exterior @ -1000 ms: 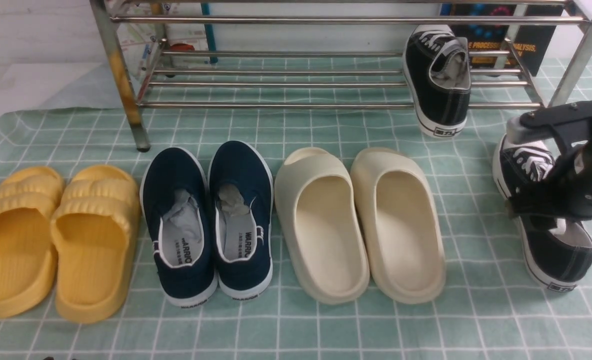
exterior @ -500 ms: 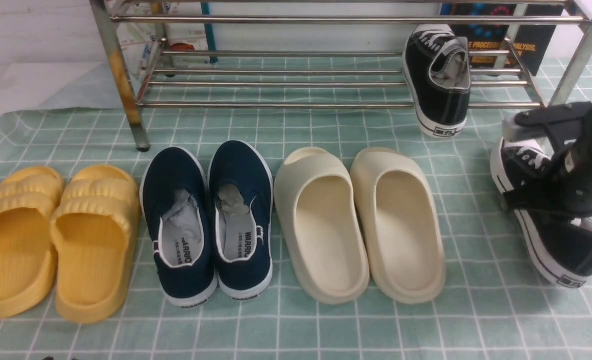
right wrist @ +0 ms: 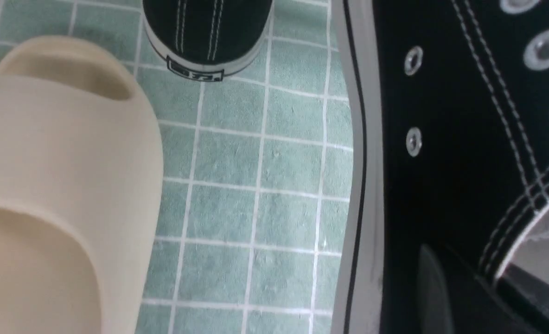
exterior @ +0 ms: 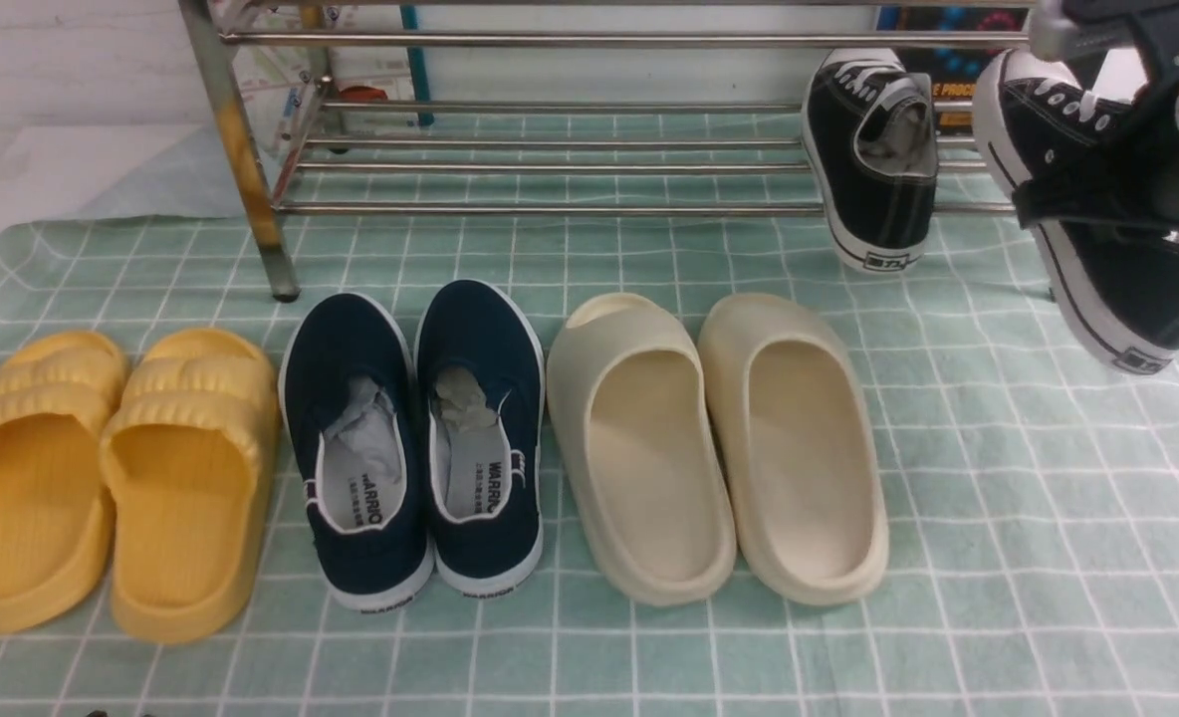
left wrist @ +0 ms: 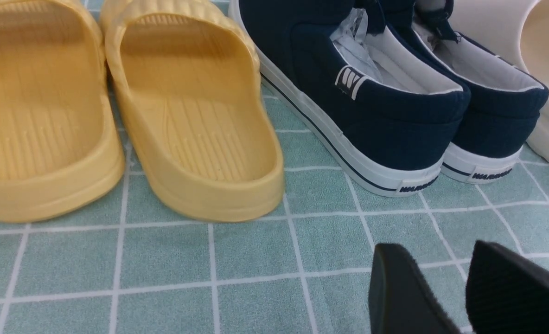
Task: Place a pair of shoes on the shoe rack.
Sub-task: Use the right arm to put a shoe into the shoe rack
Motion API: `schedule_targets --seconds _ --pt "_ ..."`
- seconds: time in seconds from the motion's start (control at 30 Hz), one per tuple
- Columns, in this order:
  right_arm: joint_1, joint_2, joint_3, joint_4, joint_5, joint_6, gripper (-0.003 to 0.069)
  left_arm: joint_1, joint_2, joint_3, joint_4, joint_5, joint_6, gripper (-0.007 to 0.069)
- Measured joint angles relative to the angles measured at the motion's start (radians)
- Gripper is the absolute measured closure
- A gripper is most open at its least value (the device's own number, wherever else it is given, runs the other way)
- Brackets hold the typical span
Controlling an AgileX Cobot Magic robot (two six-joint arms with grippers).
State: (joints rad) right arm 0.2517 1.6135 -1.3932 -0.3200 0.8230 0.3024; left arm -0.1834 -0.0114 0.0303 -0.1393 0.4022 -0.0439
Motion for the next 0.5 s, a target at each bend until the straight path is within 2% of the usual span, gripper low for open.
schedule_targets --seconds 0.23,0.5 --pt "-0.001 0.142 -0.054 -0.059 -0.091 0.022 0.0648 0.000 0.000 0.000 0.000 0.000 0.000 0.0386" --pt "-0.007 0.264 -0.138 -0.196 -0.150 0.105 0.0647 0.000 0.000 0.000 0.000 0.000 0.000 0.0386"
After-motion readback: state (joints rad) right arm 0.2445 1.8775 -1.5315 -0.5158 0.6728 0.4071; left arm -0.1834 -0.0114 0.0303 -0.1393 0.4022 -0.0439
